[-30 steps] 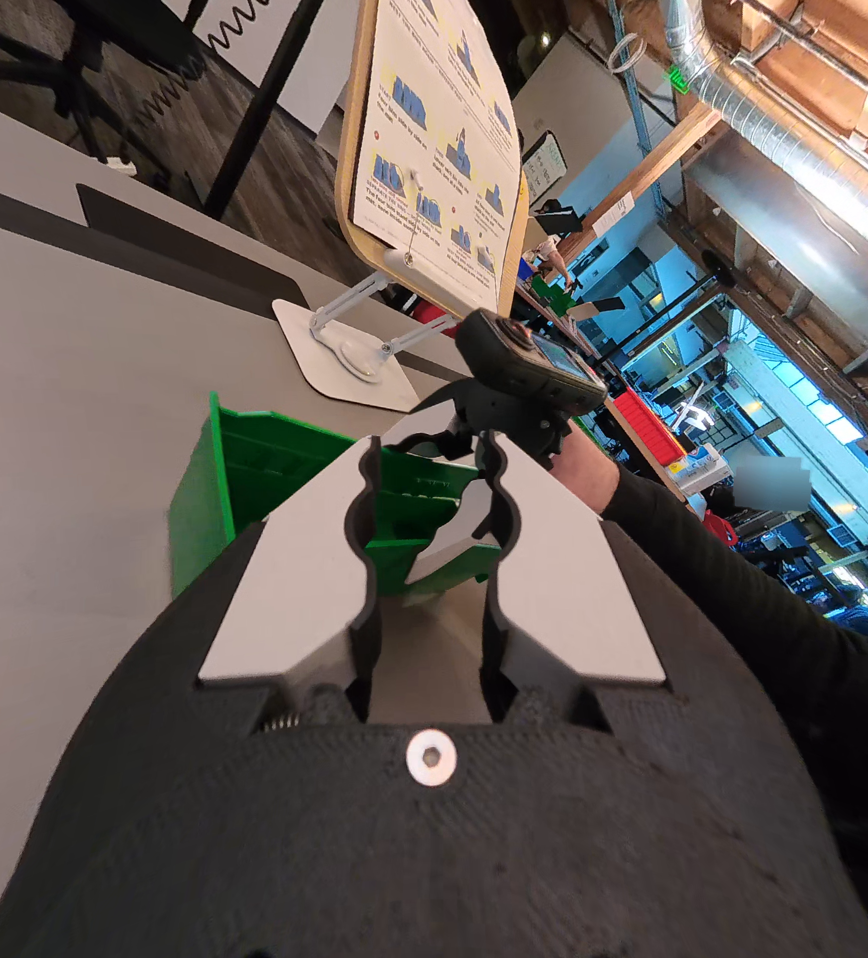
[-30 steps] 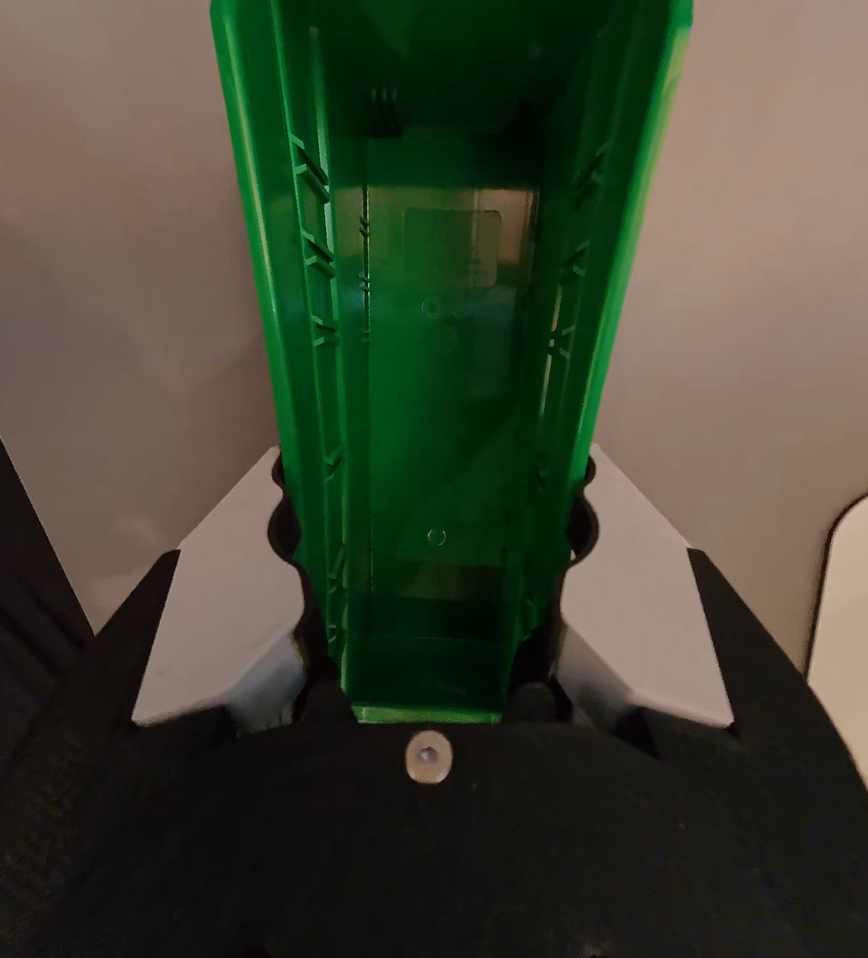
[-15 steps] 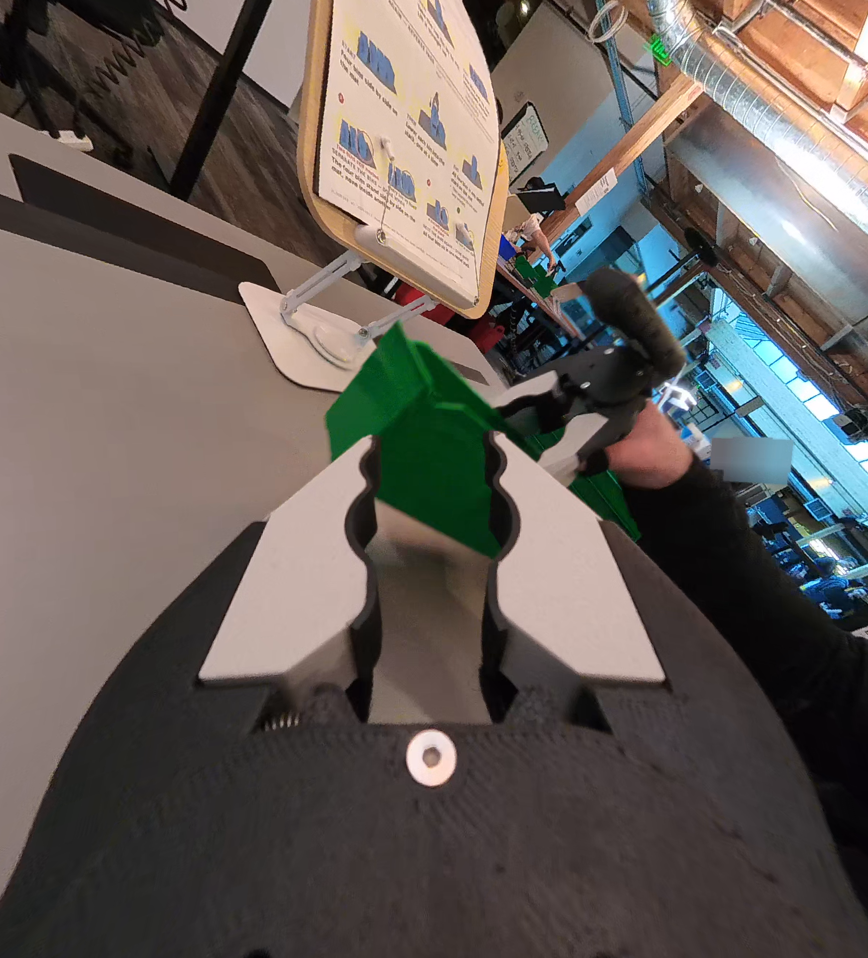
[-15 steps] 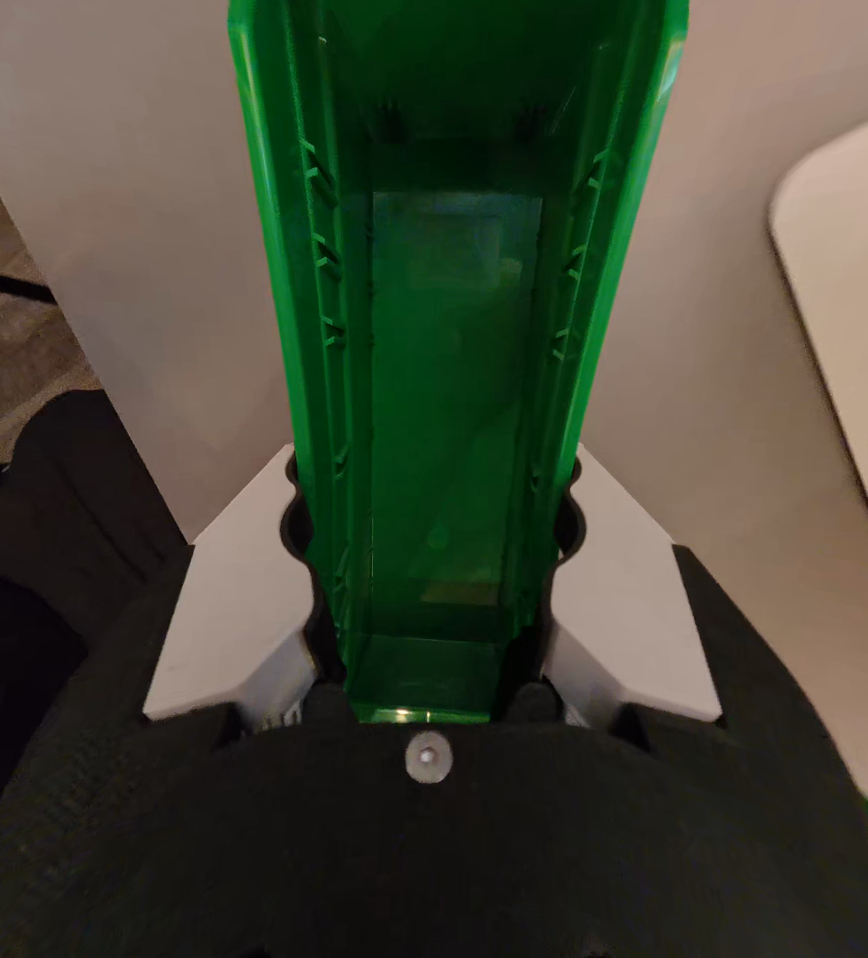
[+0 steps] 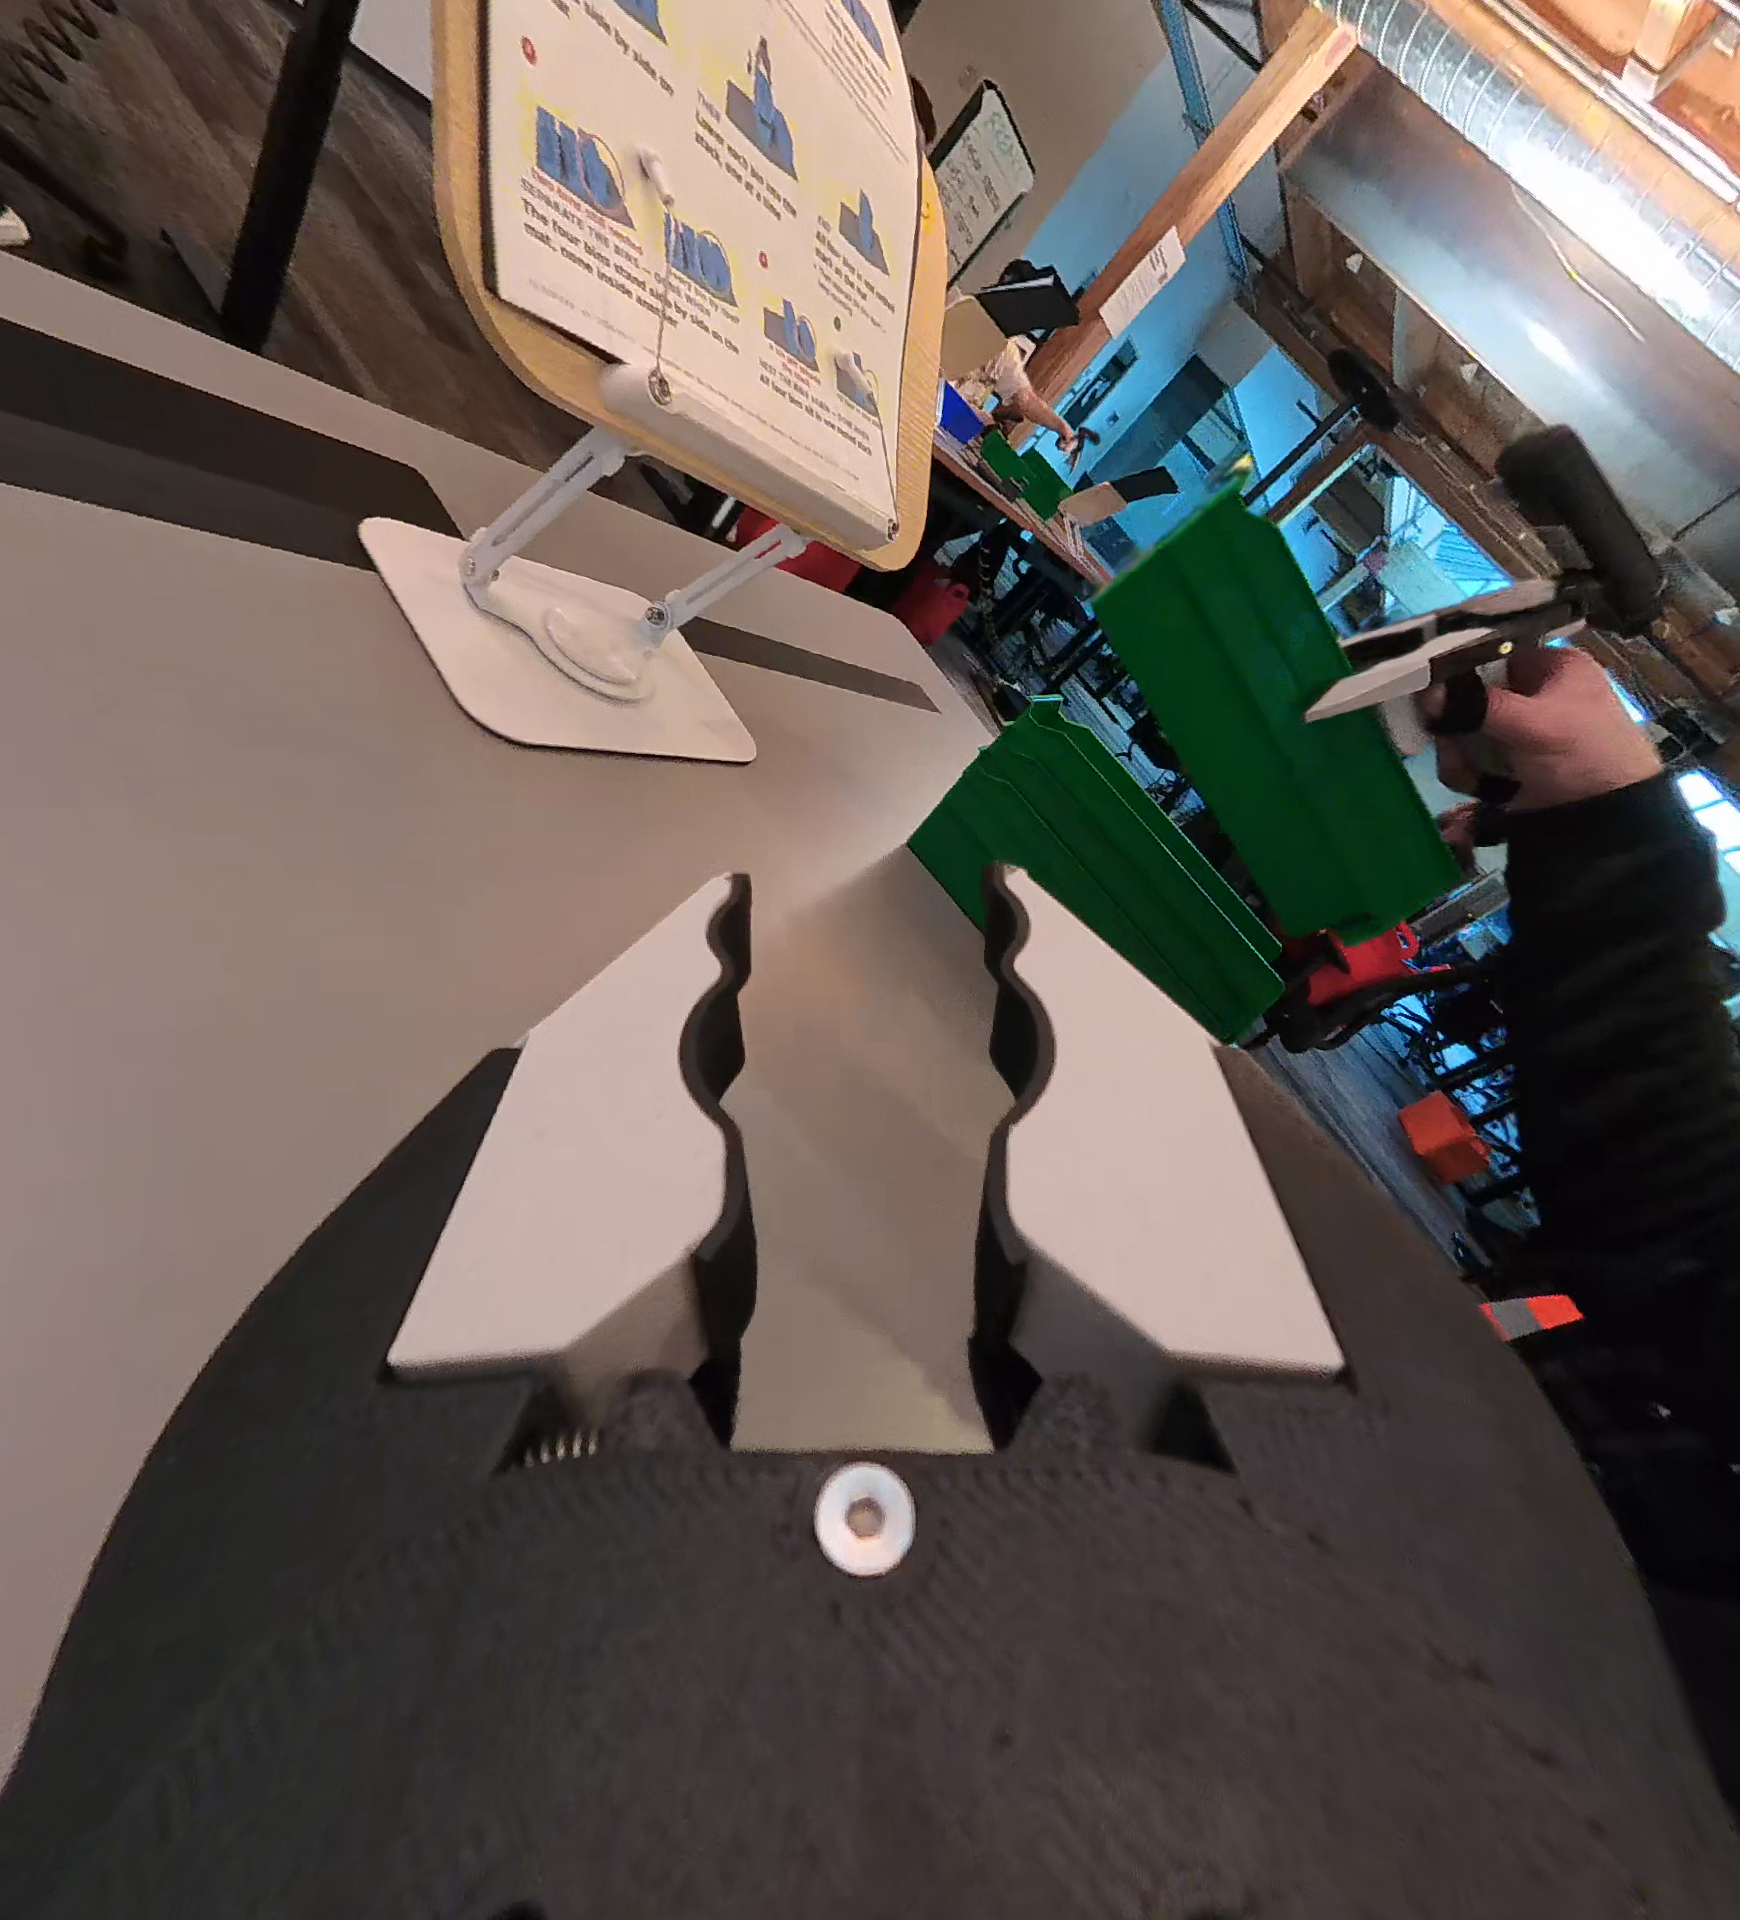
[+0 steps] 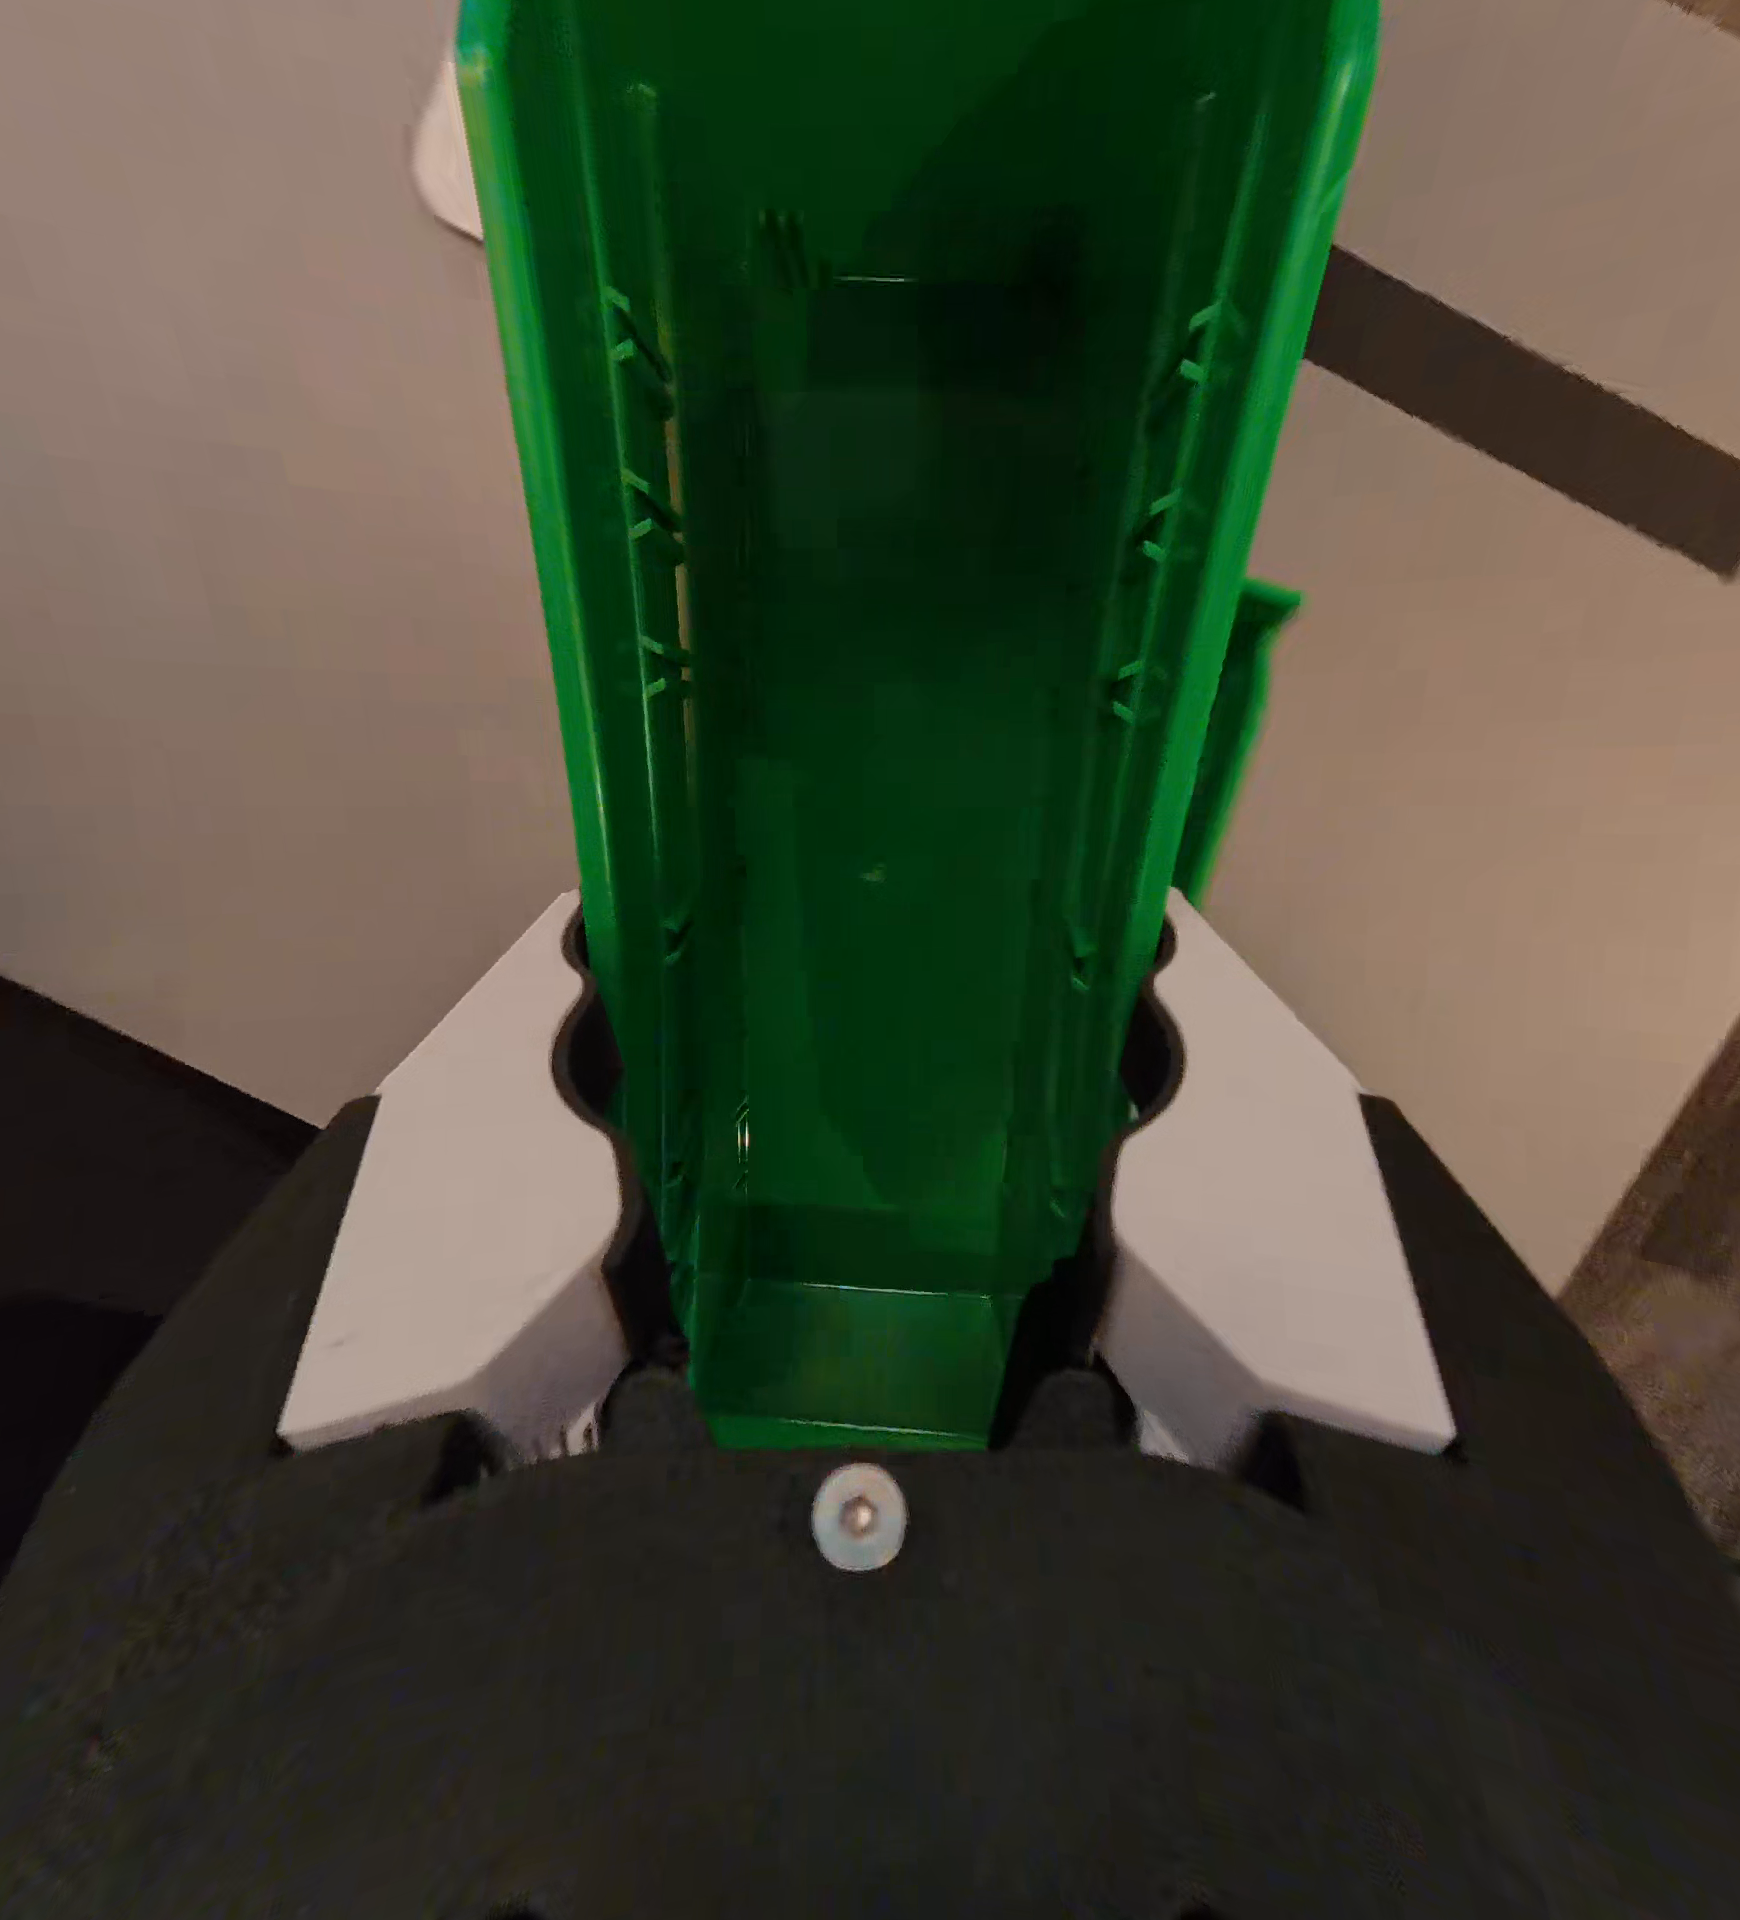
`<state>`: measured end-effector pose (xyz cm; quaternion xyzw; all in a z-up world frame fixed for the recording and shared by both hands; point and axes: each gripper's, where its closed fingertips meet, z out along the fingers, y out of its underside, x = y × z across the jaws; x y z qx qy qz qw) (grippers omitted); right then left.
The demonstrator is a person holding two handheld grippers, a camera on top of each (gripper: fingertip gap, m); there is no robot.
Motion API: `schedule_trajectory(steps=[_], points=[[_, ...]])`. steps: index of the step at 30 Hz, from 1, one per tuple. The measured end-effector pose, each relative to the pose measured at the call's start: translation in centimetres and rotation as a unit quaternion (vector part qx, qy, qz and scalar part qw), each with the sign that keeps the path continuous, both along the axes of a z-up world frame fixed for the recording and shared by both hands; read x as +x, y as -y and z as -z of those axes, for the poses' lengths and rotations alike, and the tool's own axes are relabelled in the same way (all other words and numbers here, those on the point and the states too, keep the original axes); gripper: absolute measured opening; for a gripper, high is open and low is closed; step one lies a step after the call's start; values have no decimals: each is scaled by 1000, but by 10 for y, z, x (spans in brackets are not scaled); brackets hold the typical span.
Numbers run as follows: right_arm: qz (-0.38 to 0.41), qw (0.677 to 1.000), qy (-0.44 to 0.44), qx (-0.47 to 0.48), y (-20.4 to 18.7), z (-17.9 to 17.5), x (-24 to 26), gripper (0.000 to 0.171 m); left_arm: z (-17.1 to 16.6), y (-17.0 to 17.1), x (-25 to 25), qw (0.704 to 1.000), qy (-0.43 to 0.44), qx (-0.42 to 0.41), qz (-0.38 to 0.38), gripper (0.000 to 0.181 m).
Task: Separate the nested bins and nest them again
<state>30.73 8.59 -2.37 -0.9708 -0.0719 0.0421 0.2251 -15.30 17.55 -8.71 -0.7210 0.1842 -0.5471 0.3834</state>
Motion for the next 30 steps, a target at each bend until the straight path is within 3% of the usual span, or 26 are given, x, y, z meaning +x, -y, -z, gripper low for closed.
schedule_trajectory(steps=[6, 13, 22, 27, 30], points=[[77, 996, -25, -31, 23, 32, 49, 100, 1, 5, 13, 1000, 4, -3, 15, 43], [97, 991, -23, -84, 30, 83, 50, 102, -1, 7, 11, 1000, 3, 3, 14, 44], [89, 992, 15, -90, 22, 121, 50, 114, 15, 11, 25, 998, -47, 6, 28, 48], [73, 993, 16, -87, 23, 128, 50, 127, 34, 10, 35, 990, -138, 26, 13, 58], [70, 993, 28, -86, 24, 128, 53, 135, 62, 9, 41, 963, -265, 51, 0, 83]])
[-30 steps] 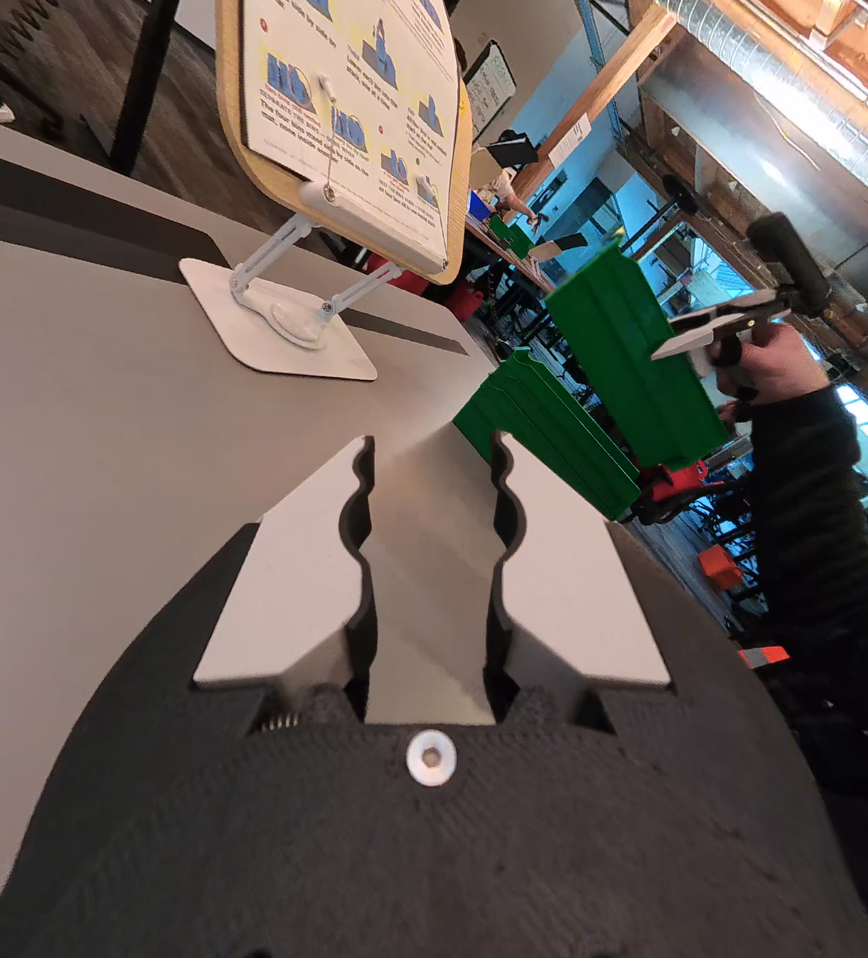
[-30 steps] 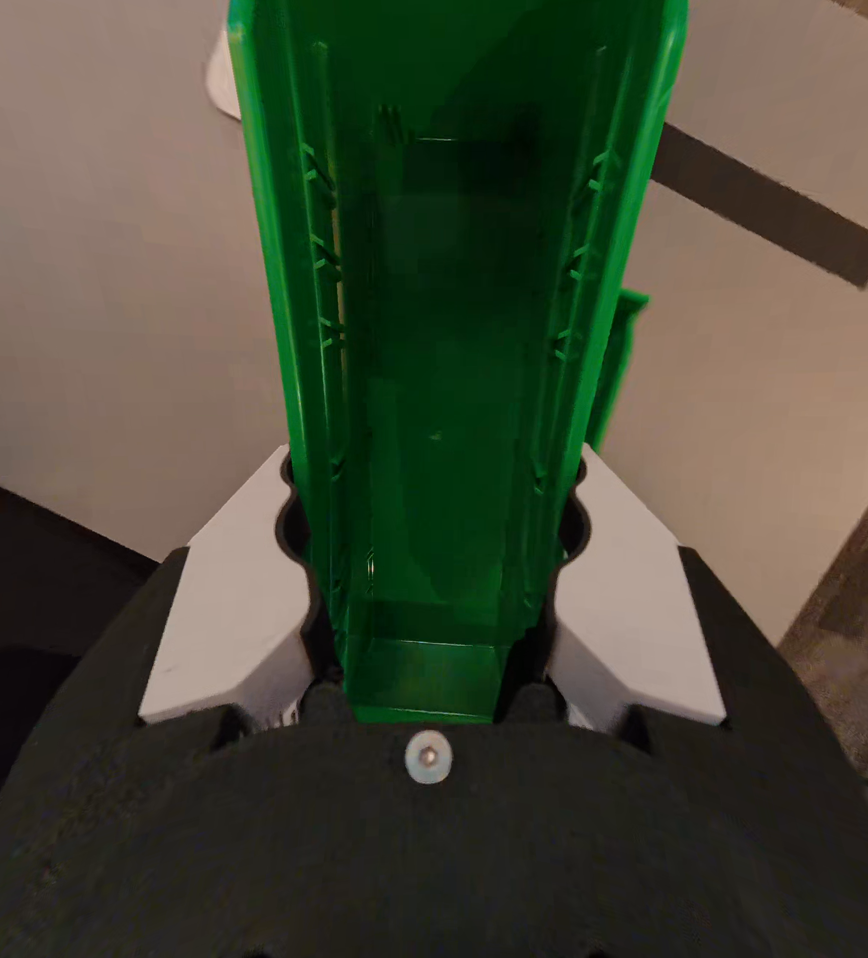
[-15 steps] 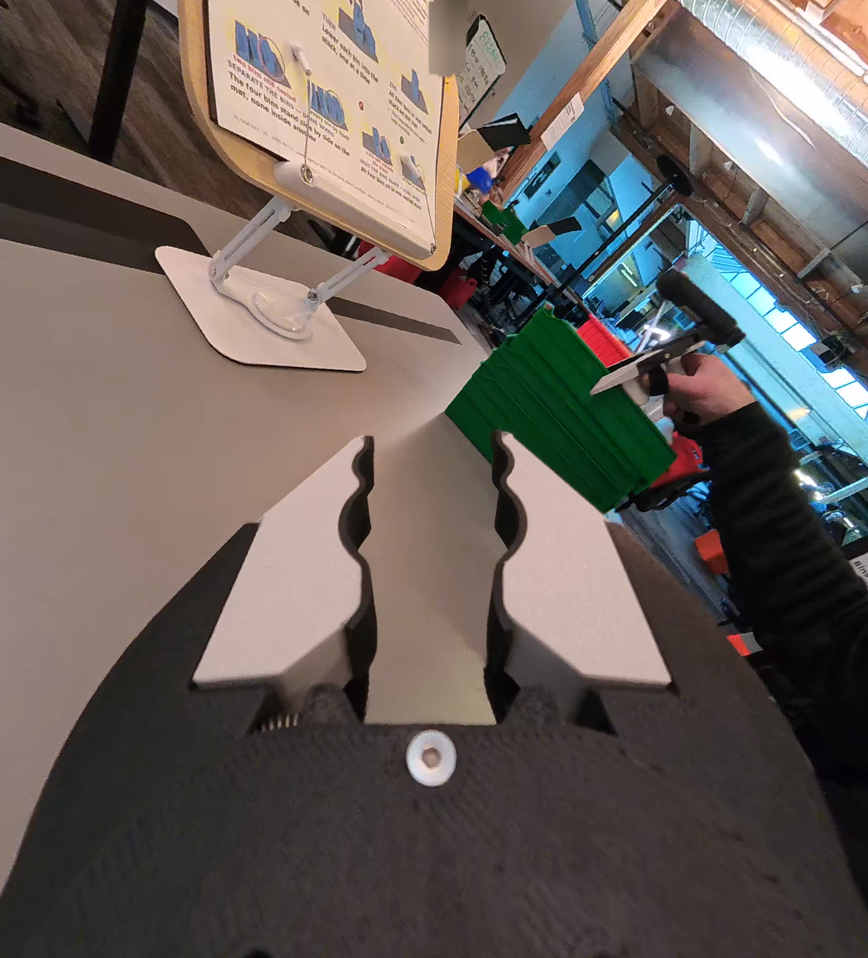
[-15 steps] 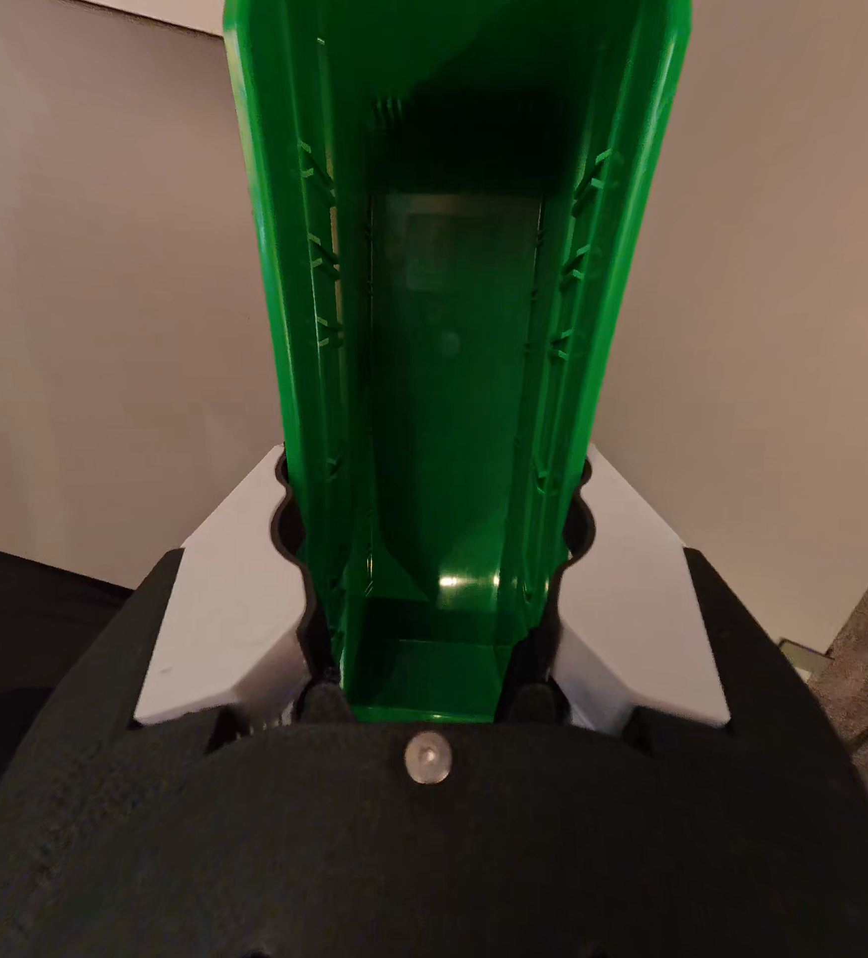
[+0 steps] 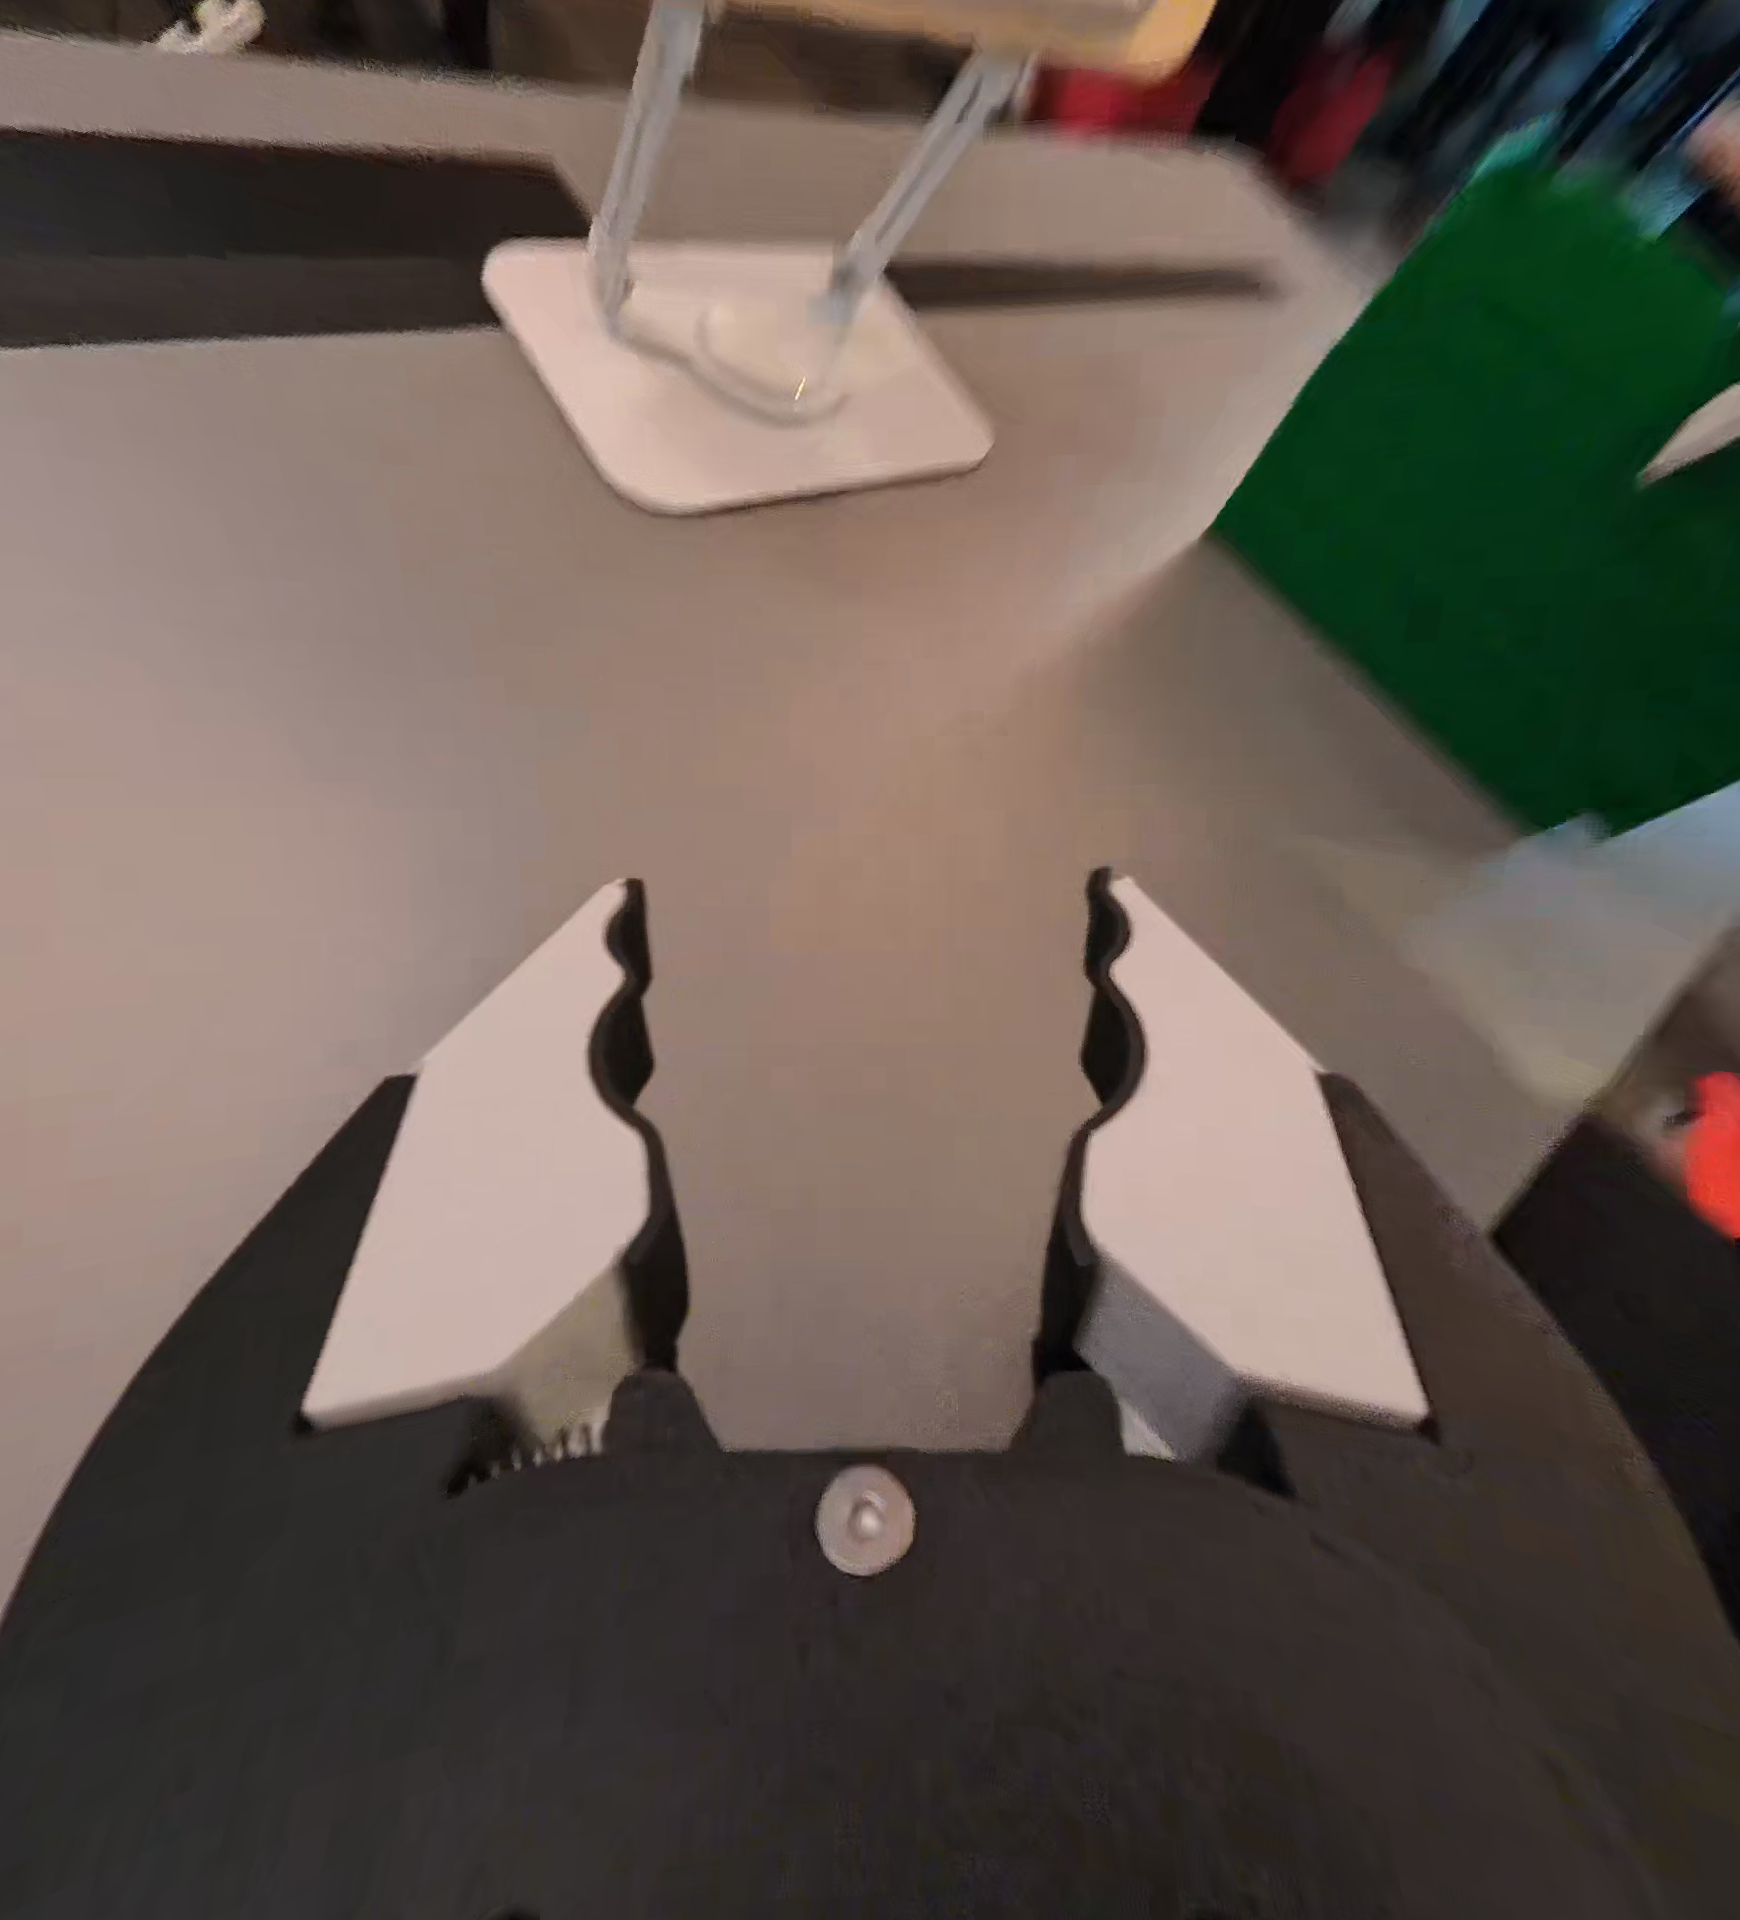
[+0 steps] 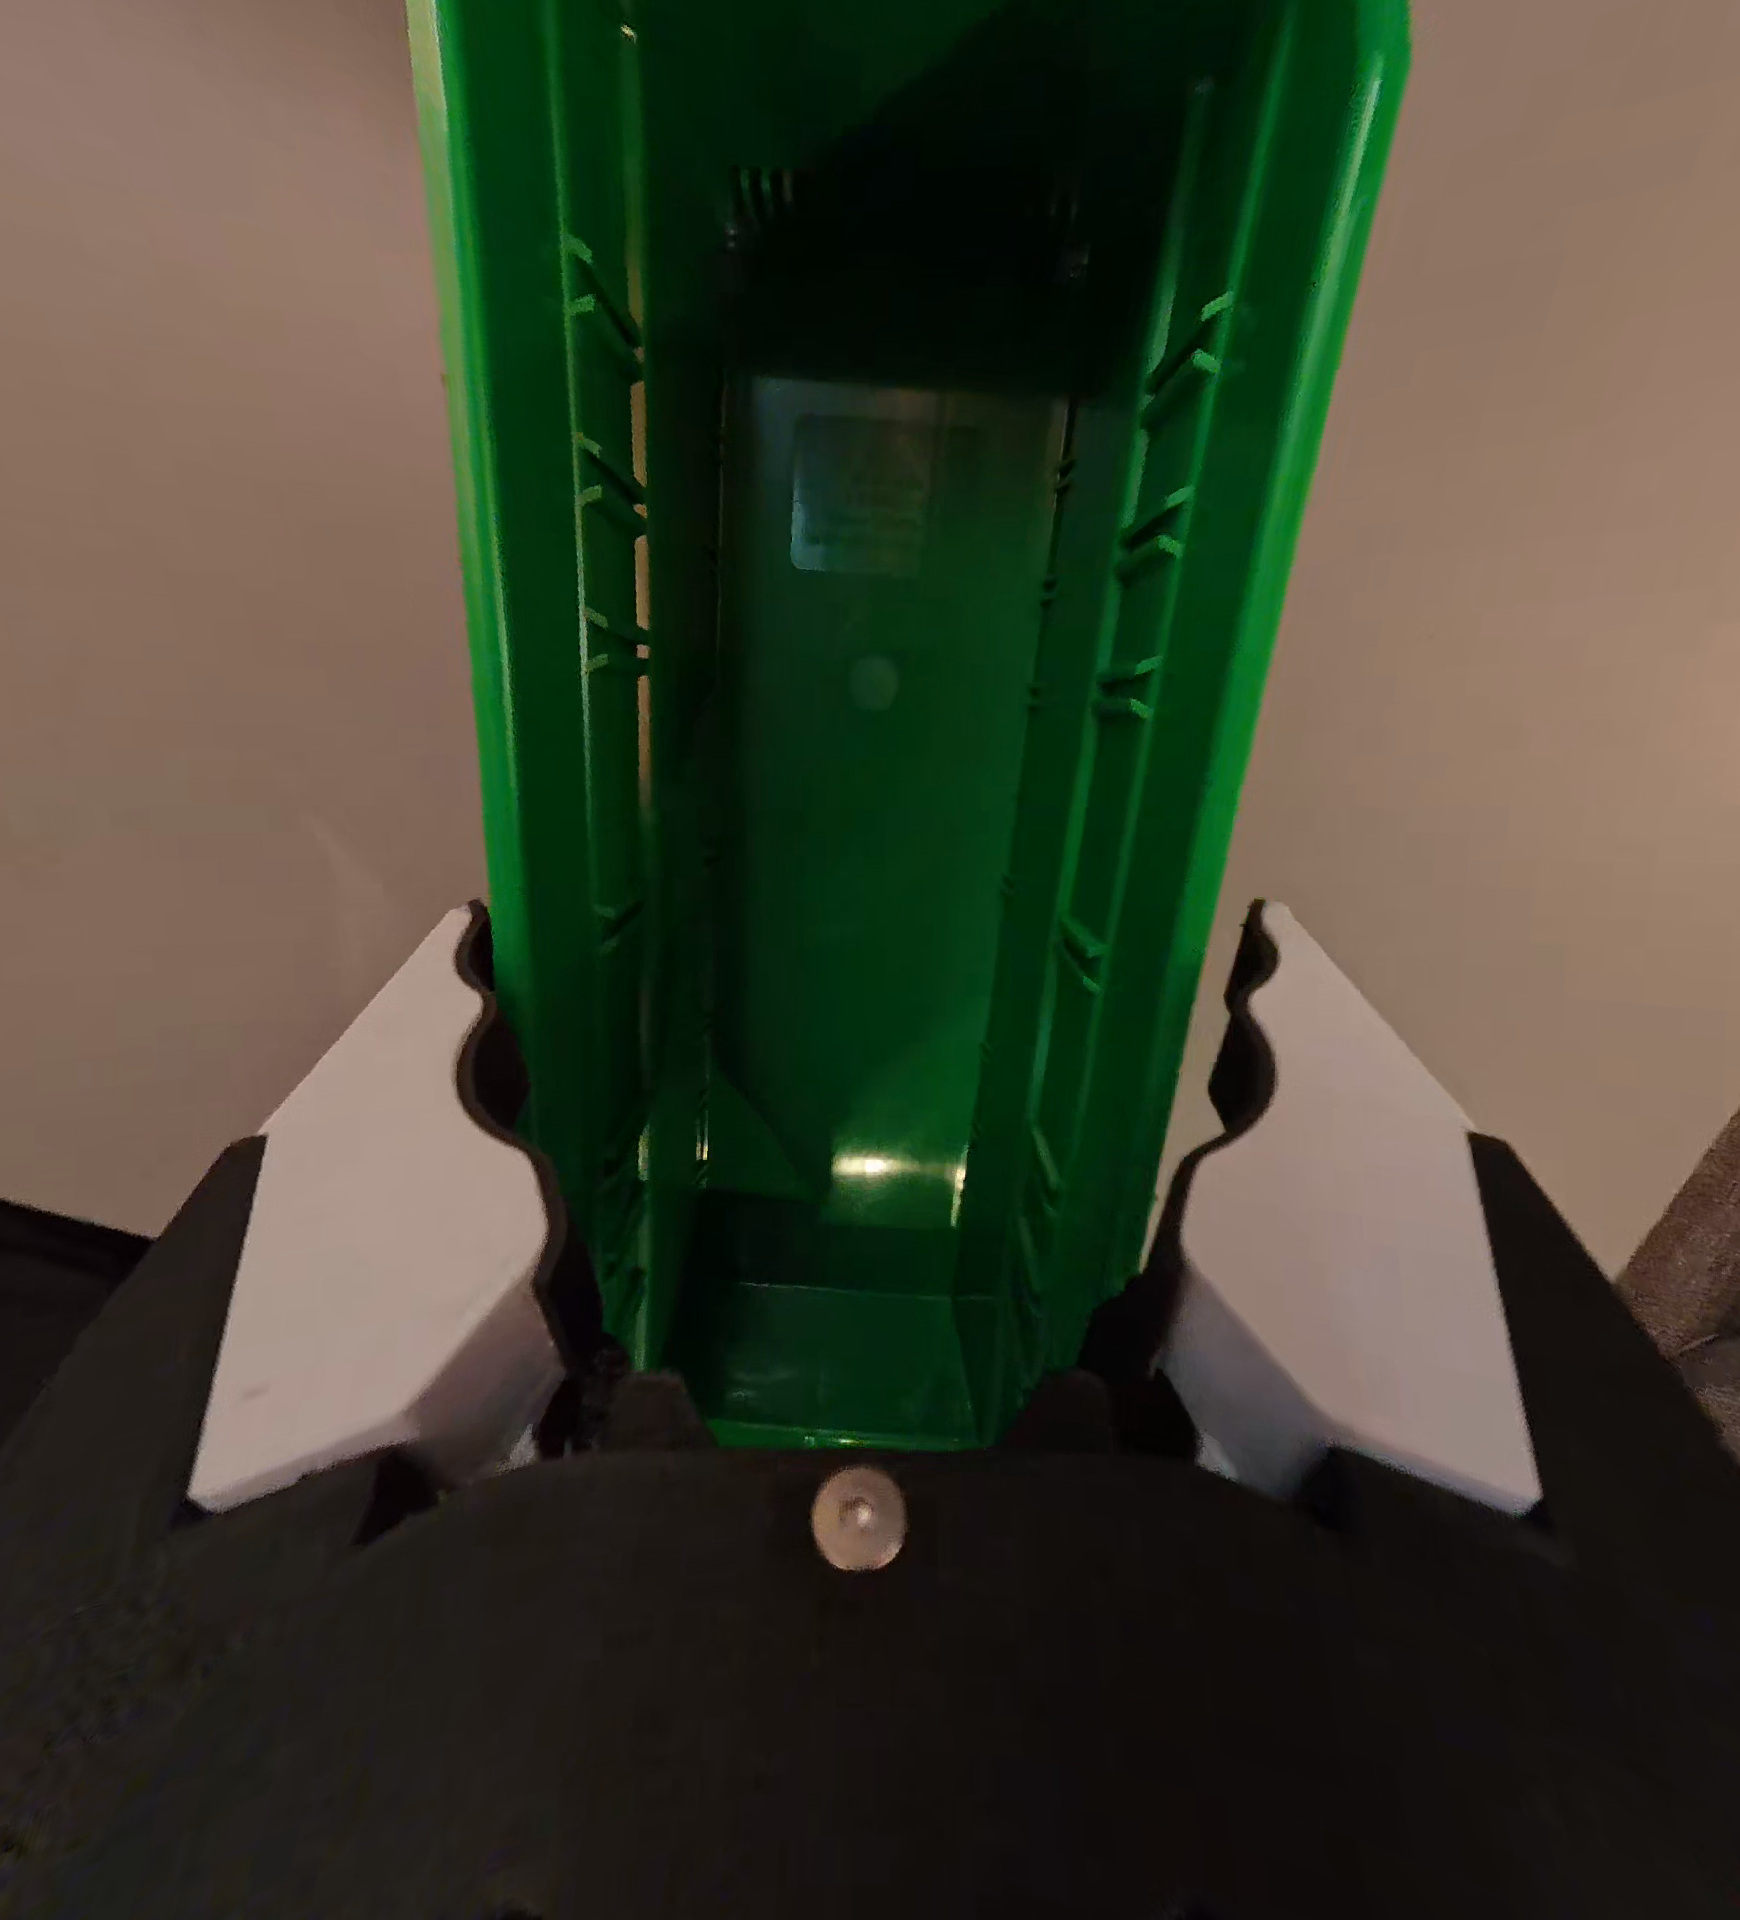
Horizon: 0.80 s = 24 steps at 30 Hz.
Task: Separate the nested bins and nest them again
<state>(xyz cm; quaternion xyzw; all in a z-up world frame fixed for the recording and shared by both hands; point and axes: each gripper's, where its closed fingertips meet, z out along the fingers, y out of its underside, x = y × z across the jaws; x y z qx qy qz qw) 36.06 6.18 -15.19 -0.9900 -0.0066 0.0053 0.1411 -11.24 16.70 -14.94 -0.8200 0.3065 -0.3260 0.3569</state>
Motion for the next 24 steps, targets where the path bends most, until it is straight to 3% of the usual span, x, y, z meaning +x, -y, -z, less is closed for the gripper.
schedule_trajectory(steps=[2, 6, 9, 16, 21, 24], points=[[1, 1000, 7, 18, -1, -4, 0, 140, 15, -3, 3, 996, -82, 33, -10, 101], [-4, 998, 23, 66, -7, -19, -3, 148, 28, -1, 22, 986, -144, 78, -5, 119], [-18, 997, 48, 66, -5, -20, -3, 155, 36, 0, 29, 977, -186, 103, -1, 122], [-40, 995, 51, 81, -6, -25, -6, 155, 44, 4, 37, 966, -225, 127, 10, 123], [-49, 995, 32, 77, -6, -29, -11, 128, 48, 6, 40, 966, -225, 125, 17, 123], [-54, 996, 36, 65, -5, -29, -11, 121, 53, 7, 41, 966, -228, 118, 25, 127]])
